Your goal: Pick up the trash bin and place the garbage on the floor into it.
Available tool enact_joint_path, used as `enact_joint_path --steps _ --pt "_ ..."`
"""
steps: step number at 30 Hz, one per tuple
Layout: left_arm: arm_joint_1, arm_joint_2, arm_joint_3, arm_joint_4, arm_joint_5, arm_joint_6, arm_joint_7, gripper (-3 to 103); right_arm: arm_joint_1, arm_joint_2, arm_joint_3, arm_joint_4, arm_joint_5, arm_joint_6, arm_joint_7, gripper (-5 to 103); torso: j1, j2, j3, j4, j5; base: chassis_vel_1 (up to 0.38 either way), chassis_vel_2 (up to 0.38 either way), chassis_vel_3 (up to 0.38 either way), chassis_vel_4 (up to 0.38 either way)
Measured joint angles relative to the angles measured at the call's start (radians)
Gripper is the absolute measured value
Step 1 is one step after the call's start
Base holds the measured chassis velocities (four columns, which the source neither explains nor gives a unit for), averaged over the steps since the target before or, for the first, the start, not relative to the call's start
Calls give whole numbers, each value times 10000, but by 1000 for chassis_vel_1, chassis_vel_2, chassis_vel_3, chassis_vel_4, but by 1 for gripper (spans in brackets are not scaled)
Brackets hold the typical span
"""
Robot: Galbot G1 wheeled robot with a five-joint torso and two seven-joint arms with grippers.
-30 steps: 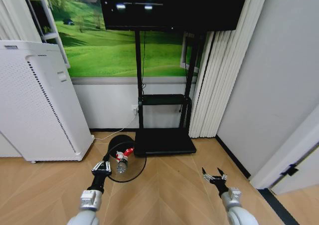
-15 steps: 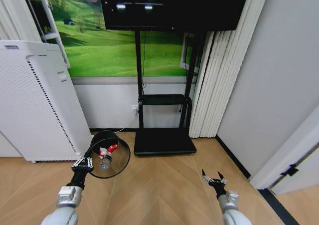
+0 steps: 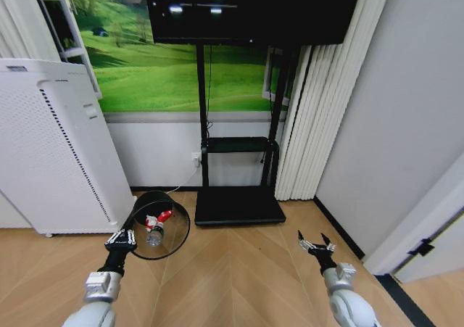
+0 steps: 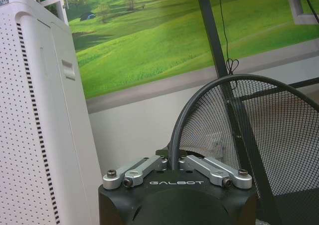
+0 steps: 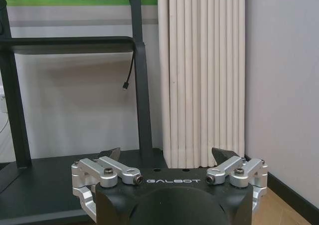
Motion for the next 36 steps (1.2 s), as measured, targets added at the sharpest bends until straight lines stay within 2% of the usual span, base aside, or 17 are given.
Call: enact_joint_path --steps 23,36 --pt "-174 -348 219 64 137 73 -16 3 -10 -23 6 18 5 36 -43 100 0 0 0 1 1 6 4 -6 -4" --pt "-250 -466 310 154 171 54 -26 3 -11 -18 -2 12 4 45 -43 100 0 -1 -1 2 -1 181 200 -191 -183"
